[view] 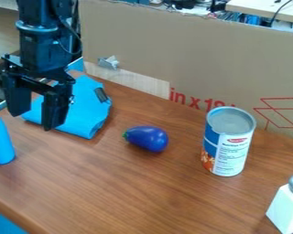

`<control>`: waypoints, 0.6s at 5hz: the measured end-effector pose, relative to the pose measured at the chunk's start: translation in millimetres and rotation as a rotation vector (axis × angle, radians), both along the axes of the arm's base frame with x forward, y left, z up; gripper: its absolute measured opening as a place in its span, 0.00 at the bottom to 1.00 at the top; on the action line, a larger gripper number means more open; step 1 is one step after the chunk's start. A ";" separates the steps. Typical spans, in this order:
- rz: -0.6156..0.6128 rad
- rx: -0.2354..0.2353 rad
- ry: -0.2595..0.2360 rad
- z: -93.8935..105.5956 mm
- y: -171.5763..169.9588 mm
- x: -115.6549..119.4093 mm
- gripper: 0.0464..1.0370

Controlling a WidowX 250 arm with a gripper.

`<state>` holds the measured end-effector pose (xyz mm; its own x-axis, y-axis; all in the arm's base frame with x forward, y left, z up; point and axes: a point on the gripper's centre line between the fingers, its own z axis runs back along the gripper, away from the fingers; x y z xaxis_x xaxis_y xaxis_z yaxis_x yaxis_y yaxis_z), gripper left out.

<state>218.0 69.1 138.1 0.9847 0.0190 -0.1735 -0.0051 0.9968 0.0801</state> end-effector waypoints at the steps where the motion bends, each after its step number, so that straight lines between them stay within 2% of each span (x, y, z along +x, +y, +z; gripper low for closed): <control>1: -0.001 -0.006 0.019 -4.8 -0.5 -1.1 0.96; 2: -0.023 -0.042 -0.038 15.8 33.1 -2.0 0.96; 3: 0.002 0.003 -0.070 26.2 61.0 -7.7 0.96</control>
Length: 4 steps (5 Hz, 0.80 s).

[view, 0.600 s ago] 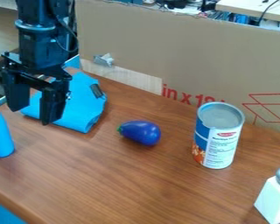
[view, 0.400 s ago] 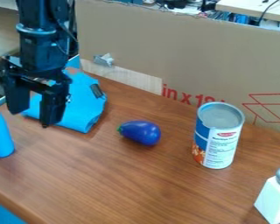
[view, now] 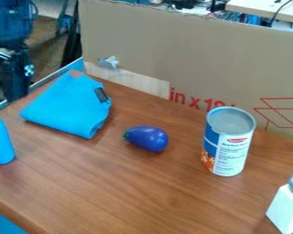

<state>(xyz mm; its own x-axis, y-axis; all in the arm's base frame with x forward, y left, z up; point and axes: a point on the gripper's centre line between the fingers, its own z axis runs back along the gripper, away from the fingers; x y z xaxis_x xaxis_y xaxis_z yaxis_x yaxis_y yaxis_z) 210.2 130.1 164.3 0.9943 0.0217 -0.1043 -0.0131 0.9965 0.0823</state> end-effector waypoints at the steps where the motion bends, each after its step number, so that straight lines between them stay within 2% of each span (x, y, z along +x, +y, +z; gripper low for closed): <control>1: 0.026 0.025 0.049 -5.9 19.9 2.1 0.96; 2: 0.067 0.041 0.097 -17.9 41.2 1.3 0.96; 3: 0.077 0.044 0.170 -34.2 53.8 -0.1 0.96; 4: 0.073 0.027 0.224 -47.0 60.4 -0.6 0.96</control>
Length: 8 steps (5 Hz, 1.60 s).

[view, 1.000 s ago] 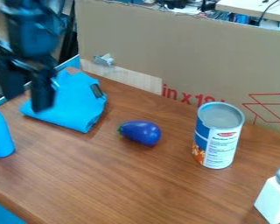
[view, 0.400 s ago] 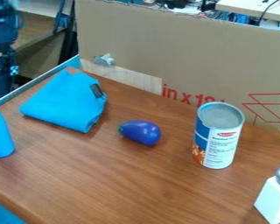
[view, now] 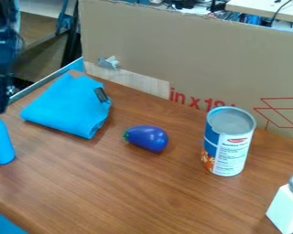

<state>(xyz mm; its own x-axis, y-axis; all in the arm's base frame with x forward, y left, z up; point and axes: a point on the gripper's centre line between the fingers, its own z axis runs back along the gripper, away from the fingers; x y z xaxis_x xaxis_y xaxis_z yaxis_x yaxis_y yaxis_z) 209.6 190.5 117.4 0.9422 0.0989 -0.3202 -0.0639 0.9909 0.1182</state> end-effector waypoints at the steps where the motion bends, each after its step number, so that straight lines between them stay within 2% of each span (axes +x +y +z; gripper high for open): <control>1: -0.001 -0.024 0.048 -19.8 3.8 0.2 0.93; 2: 0.020 -0.004 0.037 -26.3 7.1 3.7 0.63; 3: -0.018 -0.081 -0.003 -20.6 -4.2 7.2 0.42; 4: -0.053 -0.131 -0.124 21.4 -25.0 6.0 0.32; 5: -0.103 -0.190 -0.203 56.7 -63.0 6.4 0.32; 6: -0.250 -0.162 -0.216 63.2 -120.7 20.6 0.32; 7: -0.382 -0.148 -0.201 43.1 -170.0 35.7 0.32; 8: -0.460 -0.164 -0.148 12.1 -217.4 49.9 0.32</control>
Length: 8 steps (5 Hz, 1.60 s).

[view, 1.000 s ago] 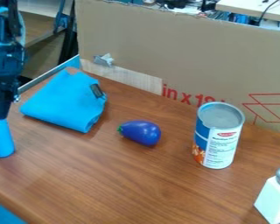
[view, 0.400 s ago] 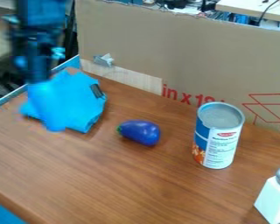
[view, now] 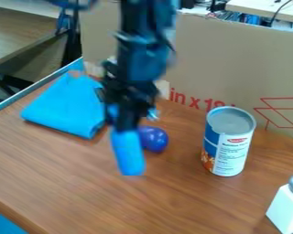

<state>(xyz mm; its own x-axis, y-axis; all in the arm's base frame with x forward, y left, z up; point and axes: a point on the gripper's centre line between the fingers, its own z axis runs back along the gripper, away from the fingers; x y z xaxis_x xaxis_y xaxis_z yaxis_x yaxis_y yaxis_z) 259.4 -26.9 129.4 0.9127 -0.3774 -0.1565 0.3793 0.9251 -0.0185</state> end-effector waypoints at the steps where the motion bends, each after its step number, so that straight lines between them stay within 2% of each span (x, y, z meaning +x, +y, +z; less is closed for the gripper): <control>1: -0.065 -0.028 0.019 -19.5 -37.6 6.4 0.32; 2: -0.088 -0.007 0.052 -33.6 -49.3 17.5 0.32; 3: -0.111 0.009 0.072 -34.6 -52.4 21.0 0.32; 4: -0.100 0.040 0.085 -34.1 -48.1 19.8 0.38; 5: -0.106 0.038 0.102 -37.9 -47.5 15.1 0.70; 6: -0.099 -0.016 0.058 -15.7 -51.9 9.2 0.95; 7: -0.046 -0.050 0.026 7.3 -40.9 4.4 0.97; 8: 0.071 -0.071 -0.094 46.4 0.6 -14.0 0.97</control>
<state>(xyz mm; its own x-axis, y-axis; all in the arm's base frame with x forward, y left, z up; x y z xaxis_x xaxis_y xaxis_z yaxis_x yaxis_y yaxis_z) 245.4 -26.3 175.9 0.9471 -0.3180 -0.0440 0.3157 0.9474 -0.0518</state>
